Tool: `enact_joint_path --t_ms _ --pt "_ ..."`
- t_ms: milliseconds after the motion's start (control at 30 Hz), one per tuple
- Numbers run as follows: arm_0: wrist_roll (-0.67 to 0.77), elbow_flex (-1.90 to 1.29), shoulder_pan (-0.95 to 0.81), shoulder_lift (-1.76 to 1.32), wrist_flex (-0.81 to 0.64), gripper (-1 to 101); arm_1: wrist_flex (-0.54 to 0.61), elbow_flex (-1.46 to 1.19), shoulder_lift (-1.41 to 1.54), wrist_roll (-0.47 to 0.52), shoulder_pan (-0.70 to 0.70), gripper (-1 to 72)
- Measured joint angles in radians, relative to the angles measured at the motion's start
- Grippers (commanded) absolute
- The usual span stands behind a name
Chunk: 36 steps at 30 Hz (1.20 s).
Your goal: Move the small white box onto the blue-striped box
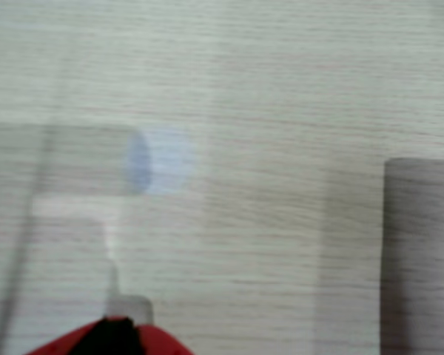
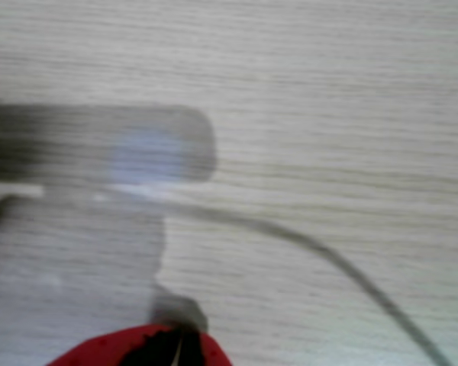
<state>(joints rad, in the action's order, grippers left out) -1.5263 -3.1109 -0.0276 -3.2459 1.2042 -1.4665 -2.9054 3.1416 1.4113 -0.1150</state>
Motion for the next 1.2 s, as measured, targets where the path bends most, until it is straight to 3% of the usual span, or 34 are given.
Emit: enact_joint_path --t_ms 1200 --pt "0.0 0.0 0.0 0.0 0.0 0 0.0 0.0 0.0 0.017 0.0 0.1"
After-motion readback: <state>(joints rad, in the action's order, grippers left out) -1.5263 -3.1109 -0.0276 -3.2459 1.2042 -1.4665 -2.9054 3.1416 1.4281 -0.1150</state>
